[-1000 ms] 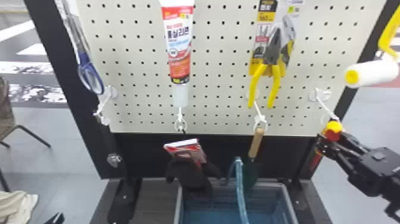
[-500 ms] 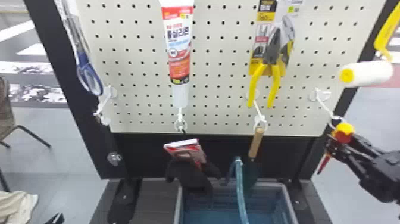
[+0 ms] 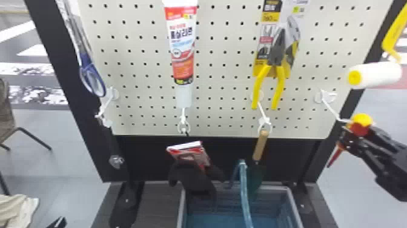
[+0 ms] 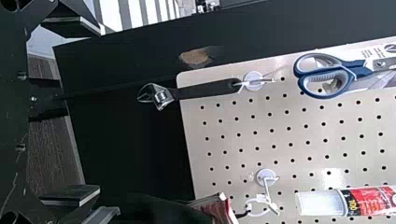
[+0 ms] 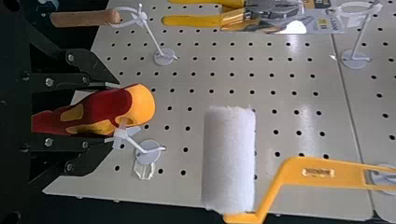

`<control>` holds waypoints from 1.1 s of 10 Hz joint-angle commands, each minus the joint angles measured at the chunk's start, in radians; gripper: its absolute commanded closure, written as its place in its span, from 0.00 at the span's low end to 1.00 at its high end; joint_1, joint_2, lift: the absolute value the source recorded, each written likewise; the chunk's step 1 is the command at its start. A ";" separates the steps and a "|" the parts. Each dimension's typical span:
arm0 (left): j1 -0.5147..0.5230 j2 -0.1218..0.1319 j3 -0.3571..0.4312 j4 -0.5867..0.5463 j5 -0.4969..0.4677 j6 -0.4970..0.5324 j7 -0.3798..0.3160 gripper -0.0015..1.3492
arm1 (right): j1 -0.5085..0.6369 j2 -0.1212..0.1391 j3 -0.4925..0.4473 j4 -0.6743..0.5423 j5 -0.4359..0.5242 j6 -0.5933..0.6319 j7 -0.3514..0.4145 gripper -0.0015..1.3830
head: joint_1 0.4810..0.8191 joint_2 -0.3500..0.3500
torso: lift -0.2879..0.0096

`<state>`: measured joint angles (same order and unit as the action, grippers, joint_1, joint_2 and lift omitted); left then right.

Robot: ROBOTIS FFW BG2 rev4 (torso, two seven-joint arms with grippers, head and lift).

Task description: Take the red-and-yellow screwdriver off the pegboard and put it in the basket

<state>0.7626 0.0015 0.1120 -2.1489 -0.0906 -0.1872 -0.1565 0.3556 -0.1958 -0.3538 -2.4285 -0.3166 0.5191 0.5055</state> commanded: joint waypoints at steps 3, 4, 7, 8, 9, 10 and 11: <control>0.002 -0.004 0.000 0.000 0.002 0.002 0.000 0.09 | 0.132 0.091 -0.048 -0.089 -0.062 0.022 -0.056 0.89 | 0.20 0.50 | 0.63; 0.002 -0.004 0.000 0.000 0.000 0.002 0.000 0.09 | 0.163 0.113 -0.047 -0.086 -0.085 0.022 -0.073 0.89 | 0.20 0.50 | 0.63; 0.000 -0.004 -0.003 0.000 -0.004 0.009 0.000 0.09 | 0.212 0.187 -0.034 -0.074 -0.141 0.024 -0.090 0.89 | 0.20 0.50 | 0.63; 0.000 -0.004 -0.005 0.000 -0.004 0.011 0.000 0.09 | 0.223 0.188 -0.011 -0.064 -0.179 0.027 -0.110 0.89 | 0.20 0.50 | 0.63; 0.000 -0.004 -0.008 0.000 -0.004 0.014 0.000 0.09 | 0.231 0.188 0.015 -0.057 -0.226 0.033 -0.130 0.89 | 0.20 0.50 | 0.63; -0.002 -0.004 -0.009 0.000 -0.004 0.017 0.000 0.09 | 0.242 0.190 0.039 -0.054 -0.260 0.029 -0.154 0.89 | 0.20 0.50 | 0.63; -0.002 -0.004 -0.011 0.000 -0.004 0.020 0.000 0.09 | 0.253 0.191 0.059 -0.037 -0.308 0.007 -0.179 0.89 | 0.20 0.50 | 0.63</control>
<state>0.7609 0.0015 0.1018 -2.1489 -0.0951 -0.1689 -0.1565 0.6008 -0.0060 -0.3081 -2.4752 -0.5959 0.5387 0.3290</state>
